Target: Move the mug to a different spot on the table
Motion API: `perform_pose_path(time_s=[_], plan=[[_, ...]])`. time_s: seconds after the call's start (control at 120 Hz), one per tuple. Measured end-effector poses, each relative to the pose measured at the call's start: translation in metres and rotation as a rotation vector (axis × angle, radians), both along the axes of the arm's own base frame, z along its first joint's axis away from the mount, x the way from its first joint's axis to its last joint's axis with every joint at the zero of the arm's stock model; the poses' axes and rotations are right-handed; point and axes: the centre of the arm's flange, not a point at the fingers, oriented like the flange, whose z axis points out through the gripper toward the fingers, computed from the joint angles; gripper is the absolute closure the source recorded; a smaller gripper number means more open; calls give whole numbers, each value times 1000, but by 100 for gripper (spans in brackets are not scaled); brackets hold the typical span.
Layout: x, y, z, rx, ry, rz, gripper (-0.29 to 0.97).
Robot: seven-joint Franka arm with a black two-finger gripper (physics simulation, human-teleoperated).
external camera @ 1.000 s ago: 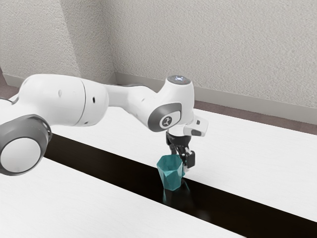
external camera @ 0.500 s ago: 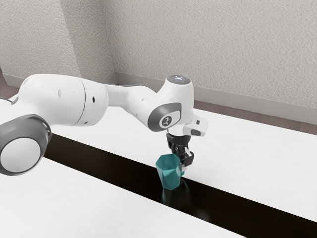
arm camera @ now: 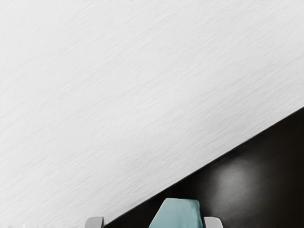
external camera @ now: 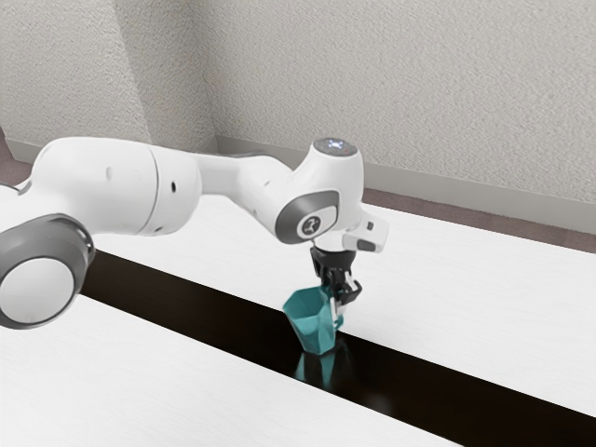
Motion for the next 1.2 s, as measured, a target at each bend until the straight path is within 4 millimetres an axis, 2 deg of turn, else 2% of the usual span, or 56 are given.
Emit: perform_pose_path(time_s=[0.25, 0.333, 0.425, 0.667, 0.85, 1.0, 1.2], plan=[[3, 14, 20, 19, -34, 16, 59], [3, 22, 34, 26, -50, 27, 63], [2, 39, 50, 36, -60, 50, 65], [8, 101, 59, 75, -25, 148, 66], [1, 155, 57, 87, 70, 264, 68], [-5, 171, 51, 85, 144, 323, 69], [-12, 183, 38, 90, 243, 385, 68]])
